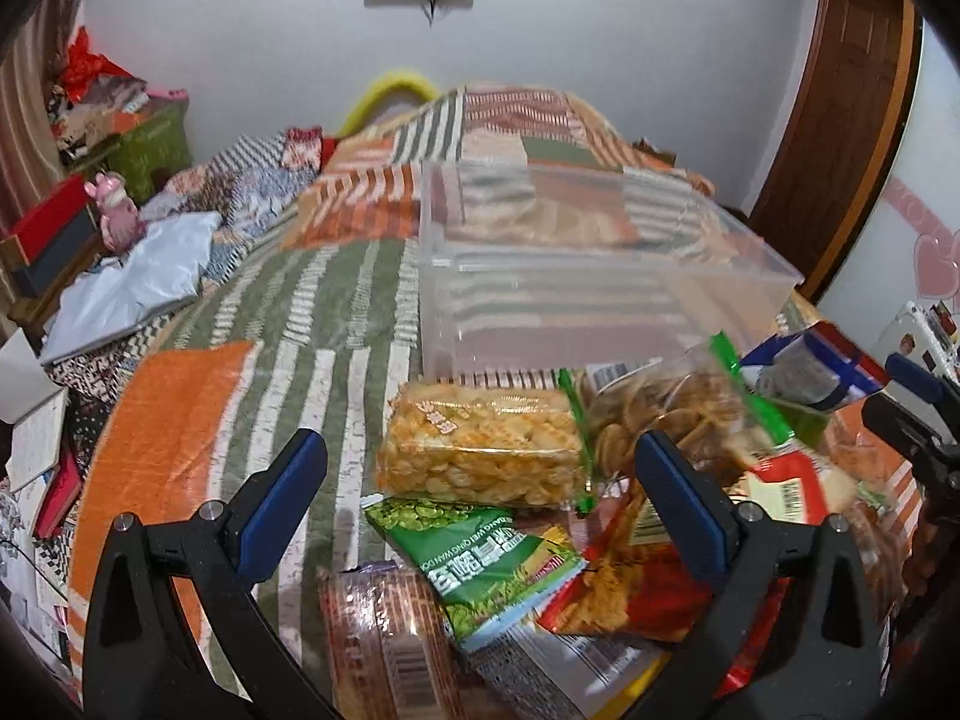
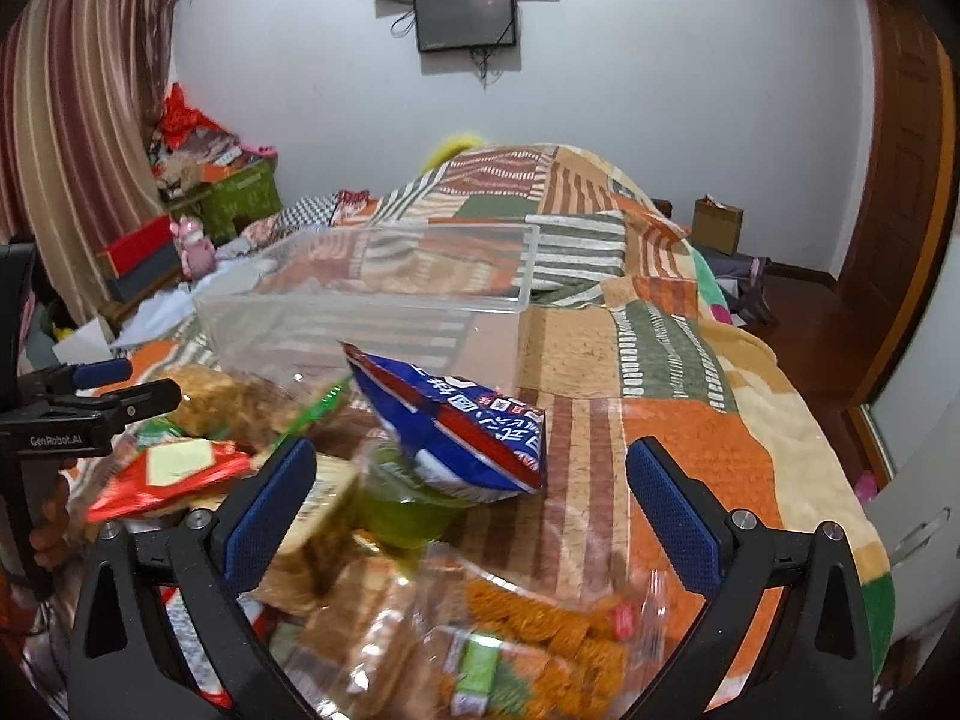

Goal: Organize snacks
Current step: 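Grasp the blue chip bag with right tool while left tool grasps yellow cracker pack, then carry blue chip bag into clear box with right tool while left drops cracker pack in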

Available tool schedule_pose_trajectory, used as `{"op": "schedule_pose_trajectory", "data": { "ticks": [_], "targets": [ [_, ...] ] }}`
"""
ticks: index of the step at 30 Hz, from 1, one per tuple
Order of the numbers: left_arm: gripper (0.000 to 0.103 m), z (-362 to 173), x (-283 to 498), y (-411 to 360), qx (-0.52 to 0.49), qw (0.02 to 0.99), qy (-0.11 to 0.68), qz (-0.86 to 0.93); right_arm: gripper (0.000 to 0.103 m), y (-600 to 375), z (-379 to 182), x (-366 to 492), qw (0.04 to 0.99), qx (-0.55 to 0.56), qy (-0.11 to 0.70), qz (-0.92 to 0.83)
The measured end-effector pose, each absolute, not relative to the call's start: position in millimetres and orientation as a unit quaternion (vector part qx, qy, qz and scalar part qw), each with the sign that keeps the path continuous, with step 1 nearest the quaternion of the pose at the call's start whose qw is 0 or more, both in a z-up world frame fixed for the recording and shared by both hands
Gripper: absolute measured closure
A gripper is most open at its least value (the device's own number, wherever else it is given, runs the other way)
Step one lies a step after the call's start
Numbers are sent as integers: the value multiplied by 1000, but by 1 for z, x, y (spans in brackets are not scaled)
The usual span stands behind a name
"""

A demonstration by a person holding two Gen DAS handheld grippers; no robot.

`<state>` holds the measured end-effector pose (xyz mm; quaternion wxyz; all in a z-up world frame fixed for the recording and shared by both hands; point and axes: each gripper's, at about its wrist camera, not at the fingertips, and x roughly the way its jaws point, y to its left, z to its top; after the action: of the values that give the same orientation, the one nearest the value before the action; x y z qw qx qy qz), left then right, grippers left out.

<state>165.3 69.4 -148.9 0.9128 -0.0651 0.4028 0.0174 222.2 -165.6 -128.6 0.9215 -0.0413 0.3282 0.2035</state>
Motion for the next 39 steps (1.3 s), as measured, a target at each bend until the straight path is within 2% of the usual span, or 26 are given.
{"op": "schedule_pose_trajectory", "data": {
  "ticks": [3, 6, 12, 15, 18, 22, 39],
  "targets": [
    [0, -156, 173, 72, -69, 905, 419, 13, 11, -164, -136, 236, 912, -57, 346, 212],
    [0, -159, 178, 73, -65, 904, 422, 16, 13, -162, -142, 249, 900, -56, 369, 228],
    [14, -164, 186, 75, -69, 899, 433, 9, 19, -157, -147, 262, 885, -57, 393, 244],
    [17, -168, 187, 77, -81, 897, 435, 4, 31, -153, -151, 262, 879, -63, 403, 245],
    [25, -169, 185, 76, -81, 898, 433, 3, 33, -158, -152, 265, 879, -46, 408, 243],
    [29, -169, 184, 75, -78, 900, 428, 7, 37, -164, -150, 265, 881, -22, 408, 241],
    [30, -119, 150, 77, -65, 928, 366, 16, 43, -176, -105, 244, 905, 1, 347, 245]
  ]
}}
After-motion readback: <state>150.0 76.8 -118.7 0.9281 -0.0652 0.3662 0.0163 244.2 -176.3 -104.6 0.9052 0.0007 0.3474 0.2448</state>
